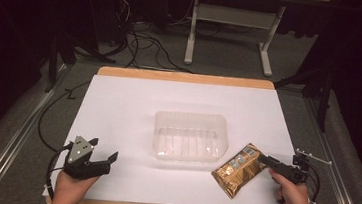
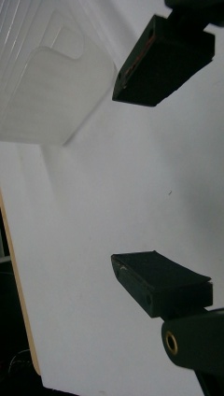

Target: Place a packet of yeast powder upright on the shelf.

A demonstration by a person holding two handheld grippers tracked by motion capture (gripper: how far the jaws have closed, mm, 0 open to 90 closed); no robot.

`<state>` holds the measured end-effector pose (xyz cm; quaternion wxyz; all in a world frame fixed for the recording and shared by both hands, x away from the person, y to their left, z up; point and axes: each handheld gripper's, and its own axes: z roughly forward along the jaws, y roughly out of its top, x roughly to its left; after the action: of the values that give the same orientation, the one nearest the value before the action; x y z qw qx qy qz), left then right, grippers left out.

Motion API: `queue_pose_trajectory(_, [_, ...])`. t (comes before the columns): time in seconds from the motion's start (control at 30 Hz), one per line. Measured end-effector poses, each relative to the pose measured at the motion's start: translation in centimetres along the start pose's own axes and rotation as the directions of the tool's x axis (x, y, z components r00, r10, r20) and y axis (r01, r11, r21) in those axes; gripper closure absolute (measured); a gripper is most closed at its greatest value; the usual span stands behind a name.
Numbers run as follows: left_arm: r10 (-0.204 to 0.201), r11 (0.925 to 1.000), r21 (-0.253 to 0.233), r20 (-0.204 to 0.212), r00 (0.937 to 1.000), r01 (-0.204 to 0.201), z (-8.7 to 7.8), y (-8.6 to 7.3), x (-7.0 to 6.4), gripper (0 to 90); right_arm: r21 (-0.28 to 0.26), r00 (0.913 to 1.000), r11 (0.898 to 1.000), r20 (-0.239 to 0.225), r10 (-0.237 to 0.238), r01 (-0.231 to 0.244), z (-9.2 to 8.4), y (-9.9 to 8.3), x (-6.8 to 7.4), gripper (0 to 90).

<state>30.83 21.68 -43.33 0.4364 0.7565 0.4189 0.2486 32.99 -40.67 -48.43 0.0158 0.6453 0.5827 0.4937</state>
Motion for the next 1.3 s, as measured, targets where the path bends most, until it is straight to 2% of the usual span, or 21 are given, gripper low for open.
queue_pose_trajectory(0.2, [0.004, 1.0000, -0.003, 0.005, 1.0000, -0.004, -0.09, 0.07, -0.02, 18.7, 0.014, 0.9980, 0.999, -0.055, 0.032, -0.031, 0.31, -0.03, 0.08, 28.4])
queue_pose_trajectory(0.37, [0.005, 1.0000, -0.002, 0.004, 1.0000, -0.005, -0.06, 0.07, 0.05, 18.7, 0.023, 0.9980, 0.999, -0.058, 0.026, -0.025, 0.48, -0.06, 0.20, 31.3])
queue_pose_trajectory(0.43, [0.009, 1.0000, -0.002, 0.003, 1.0000, -0.009, -0.02, 0.08, 0.05, 18.7, 0.029, 0.9985, 0.999, -0.050, 0.023, -0.022, 0.48, -0.08, 0.25, 34.4])
queue_pose_trajectory(0.6, [0.011, 0.9999, -0.002, 0.004, 0.9999, -0.011, 0.01, 0.09, -0.04, 18.7, 0.037, 0.9997, 0.999, 0.003, -0.025, 0.025, 0.59, -0.20, 0.55, 44.1])
queue_pose_trajectory(0.67, [0.012, 0.9999, -0.002, 0.004, 0.9999, -0.012, 0.00, 0.10, -0.06, 18.7, 0.037, 0.9996, 0.999, 0.015, -0.025, 0.025, 0.61, -0.23, 0.67, 47.7])
queue_pose_trajectory(0.9, [0.013, 0.9999, -0.002, 0.004, 0.9999, -0.013, 0.01, 0.09, -0.05, 18.7, 0.055, 0.9994, 0.998, 0.007, -0.033, 0.033, 0.73, -0.28, 0.60, 57.5])
queue_pose_trajectory(1.2, [0.013, 0.9999, -0.003, 0.003, 0.9999, -0.013, -0.02, 0.09, -0.04, 18.7, 0.067, 0.9975, 0.997, 0.053, -0.048, 0.044, 0.89, -0.31, 0.83, 71.3])
queue_pose_trajectory(1.3, [0.013, 0.9999, -0.003, 0.003, 0.9999, -0.013, -0.02, 0.09, -0.05, 18.7, 0.075, 0.9975, 0.996, 0.051, -0.050, 0.046, 0.97, -0.32, 0.84, 76.9])
